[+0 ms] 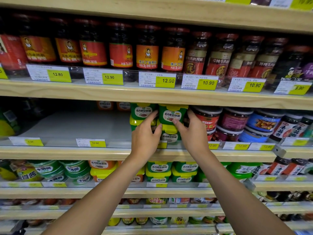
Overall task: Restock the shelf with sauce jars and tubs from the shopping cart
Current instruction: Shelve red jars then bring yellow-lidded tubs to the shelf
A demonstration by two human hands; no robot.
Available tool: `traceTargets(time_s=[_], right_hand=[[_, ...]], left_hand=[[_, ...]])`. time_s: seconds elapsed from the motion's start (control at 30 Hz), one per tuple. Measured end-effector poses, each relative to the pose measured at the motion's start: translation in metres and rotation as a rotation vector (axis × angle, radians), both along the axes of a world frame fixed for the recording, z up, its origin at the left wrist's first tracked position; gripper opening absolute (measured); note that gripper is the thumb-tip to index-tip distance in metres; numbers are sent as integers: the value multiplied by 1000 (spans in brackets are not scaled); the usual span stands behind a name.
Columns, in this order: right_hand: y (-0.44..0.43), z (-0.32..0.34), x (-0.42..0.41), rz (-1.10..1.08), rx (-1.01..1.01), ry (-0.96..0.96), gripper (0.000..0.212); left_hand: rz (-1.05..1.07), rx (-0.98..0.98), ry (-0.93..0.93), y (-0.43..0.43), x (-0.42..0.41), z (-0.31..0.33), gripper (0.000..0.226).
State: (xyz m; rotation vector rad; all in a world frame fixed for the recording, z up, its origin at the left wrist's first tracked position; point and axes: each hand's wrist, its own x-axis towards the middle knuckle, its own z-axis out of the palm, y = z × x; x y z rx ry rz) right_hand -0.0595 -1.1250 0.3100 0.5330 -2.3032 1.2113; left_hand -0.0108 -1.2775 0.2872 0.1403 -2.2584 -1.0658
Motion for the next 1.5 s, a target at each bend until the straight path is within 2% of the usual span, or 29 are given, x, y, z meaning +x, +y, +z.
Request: traceTargets(time_s=[0.17,0.4,0.63,0.8,1.0,1.17,1.37,1.5], right_hand=[[-2,0,-2,-45,37,4,39],[-1,-11,-6,-35,-22,12,33],[-4,-26,4,0,-54,2,52],[-3,-22,13,36,-56,-28,53],[-1,-15,35,56,28,-87,55],[16,-13,66,0,160,-112,64],[63,-33,104,-52,326,-105,74],[108,-52,128,-94,396,-112,76]], left_hand=[[5,-10,-20,3,1,1,52],[-19,89,-4,8,4,-3,53],[-139,150,-61,4,6,-10,60],[-260,191,-137,1,15,-7,69],[-306,-41,-224,-5,36,5,71],[-311,-245,-185,-6,64,2,68],[-311,-461,-126,14,105,-18,71],[-303,-576,-151,43,125,-33,70]])
